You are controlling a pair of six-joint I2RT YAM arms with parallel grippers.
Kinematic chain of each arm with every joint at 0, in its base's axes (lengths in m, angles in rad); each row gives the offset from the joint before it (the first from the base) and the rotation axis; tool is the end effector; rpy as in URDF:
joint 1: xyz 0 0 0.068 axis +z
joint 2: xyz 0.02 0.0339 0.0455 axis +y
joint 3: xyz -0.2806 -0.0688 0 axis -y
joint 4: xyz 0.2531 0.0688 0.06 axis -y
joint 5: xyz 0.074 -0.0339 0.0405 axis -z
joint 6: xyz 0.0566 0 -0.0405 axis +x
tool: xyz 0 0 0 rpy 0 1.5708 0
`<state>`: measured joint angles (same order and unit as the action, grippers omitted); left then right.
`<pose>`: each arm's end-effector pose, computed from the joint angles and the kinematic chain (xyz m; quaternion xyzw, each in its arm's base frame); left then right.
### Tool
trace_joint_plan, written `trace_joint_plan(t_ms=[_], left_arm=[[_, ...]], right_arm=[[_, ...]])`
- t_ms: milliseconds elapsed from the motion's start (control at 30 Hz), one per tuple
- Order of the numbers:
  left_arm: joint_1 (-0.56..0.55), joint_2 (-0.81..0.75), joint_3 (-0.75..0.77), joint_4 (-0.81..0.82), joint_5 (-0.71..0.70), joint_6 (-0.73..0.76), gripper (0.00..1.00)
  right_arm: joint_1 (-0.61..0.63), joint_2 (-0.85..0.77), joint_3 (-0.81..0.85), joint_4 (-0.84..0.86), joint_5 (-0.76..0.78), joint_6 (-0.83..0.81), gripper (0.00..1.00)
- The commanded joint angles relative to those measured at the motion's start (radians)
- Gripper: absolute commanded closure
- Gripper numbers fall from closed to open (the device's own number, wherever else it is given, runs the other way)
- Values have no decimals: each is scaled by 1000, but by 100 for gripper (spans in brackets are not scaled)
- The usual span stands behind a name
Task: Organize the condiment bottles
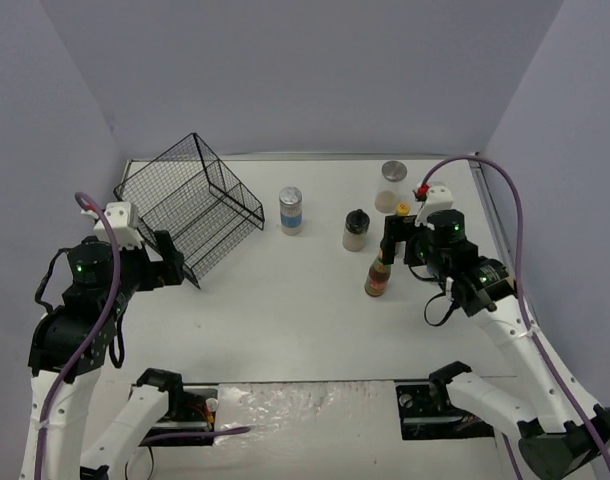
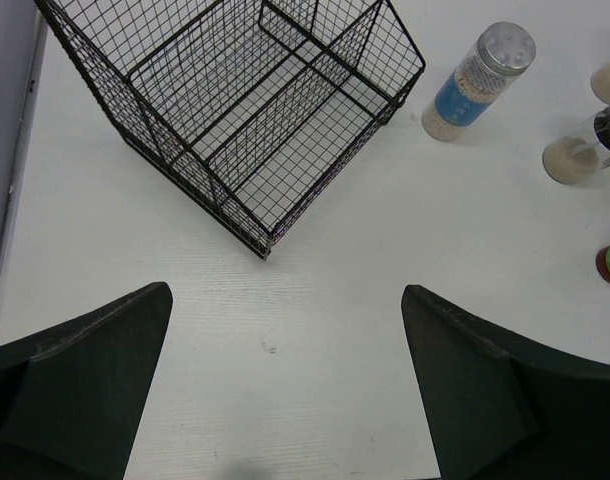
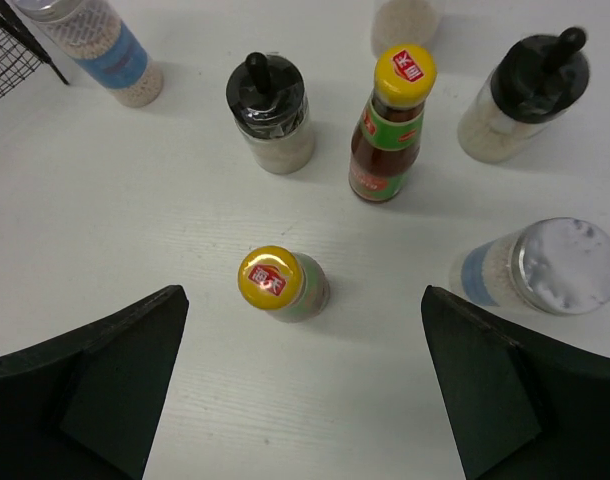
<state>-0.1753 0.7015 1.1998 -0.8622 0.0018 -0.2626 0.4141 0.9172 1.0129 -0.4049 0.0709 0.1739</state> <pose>0.1195 -0.0213 0.4218 -0.0354 0.8226 -0.1240 0.5538 0.2029 0.0848 0.3805 -0.0759 0.8037 0.1434 0.5724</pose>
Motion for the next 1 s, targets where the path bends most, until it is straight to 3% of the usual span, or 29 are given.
trace_joint_plan(t_ms=[0,267,467,967], left_arm=[[5,-7,8,80,36,0,3],[3,-25,-59,114,72,-21,3],[2,-36,-84,146,73,-39,3],[-56,-34,-101,161,63,-35,3]], right_arm=[[8,89,-82,184,-9,106,0],[45,187,-162,338,40,139,1],[105,219,-214,378,116,156,14],[120,146,-330,466,217,133,31]])
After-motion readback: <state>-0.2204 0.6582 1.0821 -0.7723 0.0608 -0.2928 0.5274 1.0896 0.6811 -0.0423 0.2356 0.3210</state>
